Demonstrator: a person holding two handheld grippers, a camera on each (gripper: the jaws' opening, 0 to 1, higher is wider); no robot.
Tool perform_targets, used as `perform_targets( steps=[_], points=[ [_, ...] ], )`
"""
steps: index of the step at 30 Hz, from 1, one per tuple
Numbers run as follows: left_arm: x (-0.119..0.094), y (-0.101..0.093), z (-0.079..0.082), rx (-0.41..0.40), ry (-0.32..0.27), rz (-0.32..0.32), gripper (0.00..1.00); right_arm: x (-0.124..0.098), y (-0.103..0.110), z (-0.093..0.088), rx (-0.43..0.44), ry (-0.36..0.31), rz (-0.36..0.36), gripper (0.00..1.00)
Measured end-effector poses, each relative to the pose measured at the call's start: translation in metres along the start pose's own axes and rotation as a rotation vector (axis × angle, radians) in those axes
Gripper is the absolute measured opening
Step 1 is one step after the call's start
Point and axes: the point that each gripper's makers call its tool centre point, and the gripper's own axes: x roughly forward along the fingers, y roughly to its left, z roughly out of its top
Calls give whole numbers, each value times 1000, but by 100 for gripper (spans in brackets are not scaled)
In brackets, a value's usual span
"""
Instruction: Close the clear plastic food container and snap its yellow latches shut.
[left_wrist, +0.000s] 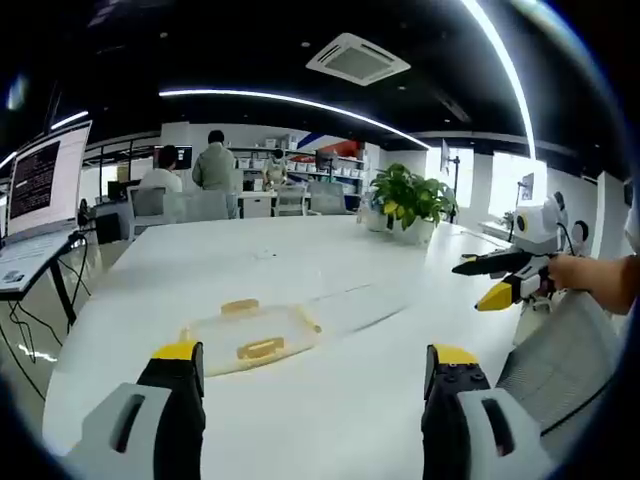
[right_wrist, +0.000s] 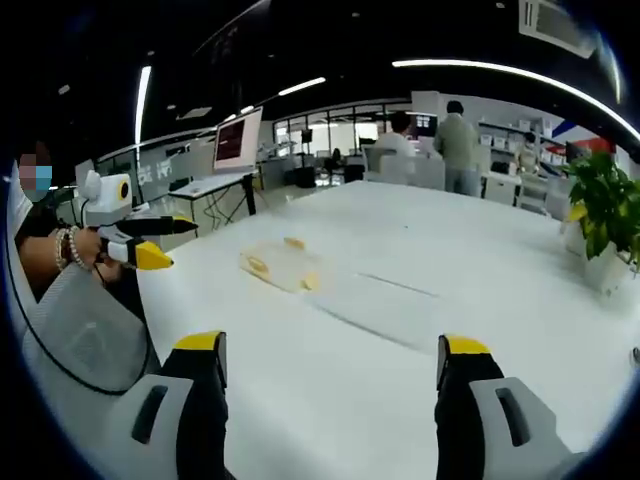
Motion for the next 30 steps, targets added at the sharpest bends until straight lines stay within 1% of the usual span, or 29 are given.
perform_targets(
  steps=[17, 19, 22, 26, 30],
  points=[
    [-2, 3, 0, -23, -5, 4, 89, 0, -1, -1, 1, 8, -5, 83],
    [-1, 3, 0, -21, -1, 4, 89, -1, -1, -1, -2, 8, -5, 83],
    [-1, 2, -5, -21, 22, -4, 88, -1, -1, -2, -2, 9, -9, 83],
    [0, 1, -4, -17, 19, -11, 88, -1, -3, 0, 7, -2, -7, 81],
    [0, 3, -4, -22, 22, -1, 90, -1, -2, 1, -2, -8, -5, 77]
  ],
)
